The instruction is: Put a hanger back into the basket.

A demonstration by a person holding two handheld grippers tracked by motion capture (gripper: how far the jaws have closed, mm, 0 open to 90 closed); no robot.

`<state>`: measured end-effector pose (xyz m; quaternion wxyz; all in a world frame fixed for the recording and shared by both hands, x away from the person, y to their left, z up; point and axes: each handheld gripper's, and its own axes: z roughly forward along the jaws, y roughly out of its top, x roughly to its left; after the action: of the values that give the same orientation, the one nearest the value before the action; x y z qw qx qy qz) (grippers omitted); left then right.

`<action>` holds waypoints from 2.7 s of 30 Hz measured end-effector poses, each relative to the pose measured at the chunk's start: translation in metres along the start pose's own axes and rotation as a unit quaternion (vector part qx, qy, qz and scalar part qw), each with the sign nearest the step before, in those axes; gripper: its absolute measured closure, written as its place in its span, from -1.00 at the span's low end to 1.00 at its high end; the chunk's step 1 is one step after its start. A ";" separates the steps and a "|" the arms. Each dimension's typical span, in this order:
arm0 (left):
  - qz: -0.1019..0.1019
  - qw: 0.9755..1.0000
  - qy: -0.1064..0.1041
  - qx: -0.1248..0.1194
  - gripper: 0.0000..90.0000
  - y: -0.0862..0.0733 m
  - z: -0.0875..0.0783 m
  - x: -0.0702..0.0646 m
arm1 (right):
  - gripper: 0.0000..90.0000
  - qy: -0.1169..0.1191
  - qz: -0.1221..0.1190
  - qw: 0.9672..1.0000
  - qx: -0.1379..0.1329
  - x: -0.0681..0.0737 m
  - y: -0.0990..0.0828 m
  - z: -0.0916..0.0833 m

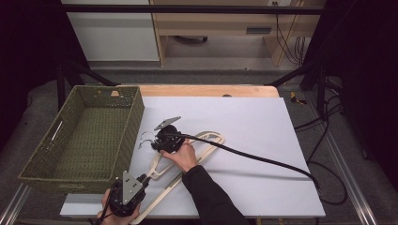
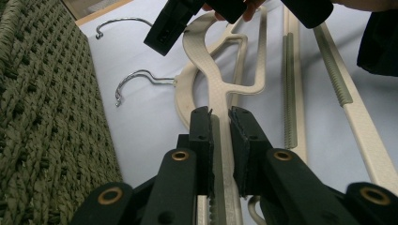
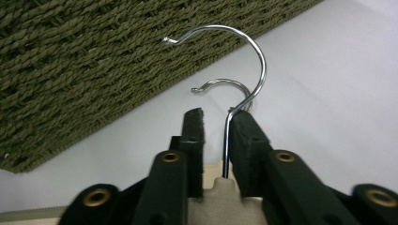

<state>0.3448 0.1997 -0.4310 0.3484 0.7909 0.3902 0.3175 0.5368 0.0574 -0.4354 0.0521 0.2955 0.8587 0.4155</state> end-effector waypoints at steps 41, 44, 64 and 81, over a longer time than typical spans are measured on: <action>-0.124 0.969 -0.211 0.033 0.11 0.041 0.065 0.030 | 0.99 -0.020 -0.038 0.992 -0.121 0.022 -0.024 -0.078; -0.133 0.967 -0.217 0.015 0.51 0.043 0.062 0.028 | 0.98 -0.019 -0.044 0.991 -0.126 0.024 -0.024 -0.082; -0.110 0.971 -0.207 -0.048 0.91 0.073 0.014 0.010 | 0.21 -0.007 -0.069 0.978 -0.195 0.030 -0.058 -0.192; -0.061 0.980 -0.164 -0.096 0.91 0.126 -0.032 0.065 | -0.73 -0.100 0.029 0.976 -0.191 -0.034 -0.151 -0.255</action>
<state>0.4016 0.2072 -0.2976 0.5009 0.7698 0.3426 0.1979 0.4096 -0.2080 -0.3878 0.1816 0.3451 0.7447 0.5417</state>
